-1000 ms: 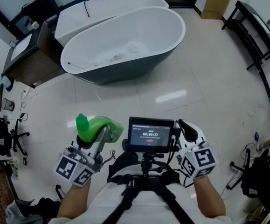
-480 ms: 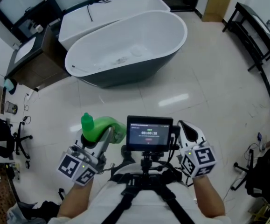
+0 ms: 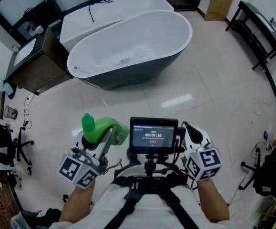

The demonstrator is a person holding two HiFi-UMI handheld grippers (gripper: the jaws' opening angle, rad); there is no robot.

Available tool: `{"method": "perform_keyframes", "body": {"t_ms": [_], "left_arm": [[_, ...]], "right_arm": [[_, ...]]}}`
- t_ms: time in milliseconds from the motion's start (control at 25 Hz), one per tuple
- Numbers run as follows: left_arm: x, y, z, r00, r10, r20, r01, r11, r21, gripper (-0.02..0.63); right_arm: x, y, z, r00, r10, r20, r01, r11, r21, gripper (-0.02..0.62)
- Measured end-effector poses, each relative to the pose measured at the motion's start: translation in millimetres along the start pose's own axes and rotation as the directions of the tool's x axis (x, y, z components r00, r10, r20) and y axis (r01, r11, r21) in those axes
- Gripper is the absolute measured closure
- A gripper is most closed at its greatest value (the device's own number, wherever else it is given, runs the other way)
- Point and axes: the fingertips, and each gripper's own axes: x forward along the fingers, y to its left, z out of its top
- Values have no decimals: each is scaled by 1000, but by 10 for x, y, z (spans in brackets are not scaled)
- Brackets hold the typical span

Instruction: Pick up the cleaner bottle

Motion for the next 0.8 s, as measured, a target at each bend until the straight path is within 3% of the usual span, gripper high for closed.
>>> {"method": "perform_keyframes", "body": {"t_ms": [520,800], "left_arm": [[14,-180,-88,998,-58,-28,58,998,-3,440],[60,-32,-77,996,-72,-46,71,997,-18,440]], "right_arm": [[-191,26,-91,1000,-10,-10,10,1000,8,591],[-52,147,-5,999,1,-35,-1,1000,-5,591]]}}
